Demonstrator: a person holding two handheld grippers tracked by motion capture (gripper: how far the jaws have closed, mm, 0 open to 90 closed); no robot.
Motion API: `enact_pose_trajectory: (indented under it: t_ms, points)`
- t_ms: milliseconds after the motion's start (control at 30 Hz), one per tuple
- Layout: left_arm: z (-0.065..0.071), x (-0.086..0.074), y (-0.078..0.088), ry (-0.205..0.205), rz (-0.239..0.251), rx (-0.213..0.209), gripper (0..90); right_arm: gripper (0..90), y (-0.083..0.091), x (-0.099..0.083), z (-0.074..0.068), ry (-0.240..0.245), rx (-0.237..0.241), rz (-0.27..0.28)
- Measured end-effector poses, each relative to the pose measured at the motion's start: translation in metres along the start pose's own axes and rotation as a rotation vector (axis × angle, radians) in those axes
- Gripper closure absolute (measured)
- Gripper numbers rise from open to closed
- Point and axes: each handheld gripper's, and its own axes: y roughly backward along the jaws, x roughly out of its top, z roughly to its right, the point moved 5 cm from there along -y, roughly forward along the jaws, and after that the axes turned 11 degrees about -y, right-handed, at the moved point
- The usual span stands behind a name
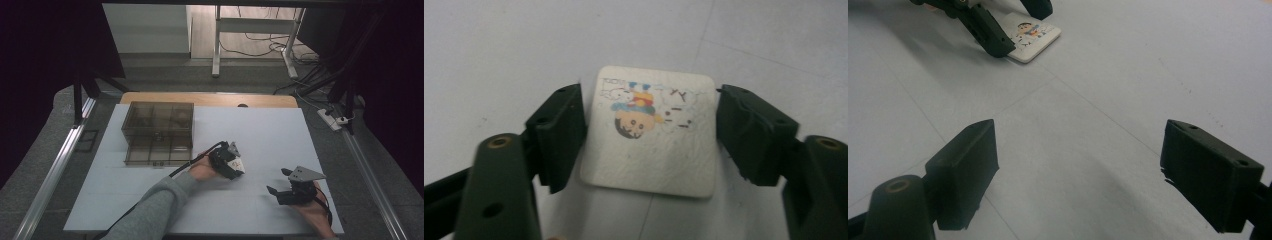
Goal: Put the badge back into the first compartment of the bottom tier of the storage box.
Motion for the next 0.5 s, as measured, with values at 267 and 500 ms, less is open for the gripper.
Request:
enact_pose_trajectory:
  t_ms: [267, 500]
  points:
    - [-0.0010, -0.0006, 0.0001, -0.016, 0.010, -0.010, 33.4, 15.5, 0.0006, 0.0000, 0.0000, 0.001, -0.002, -0.001]
    - [-0.0086, 0.0024, 0.0079, 0.047, 0.084, -0.025, 33.3, 15.5, 0.0012, 0.0001, 0.0002, 0.004, -0.003, -0.001]
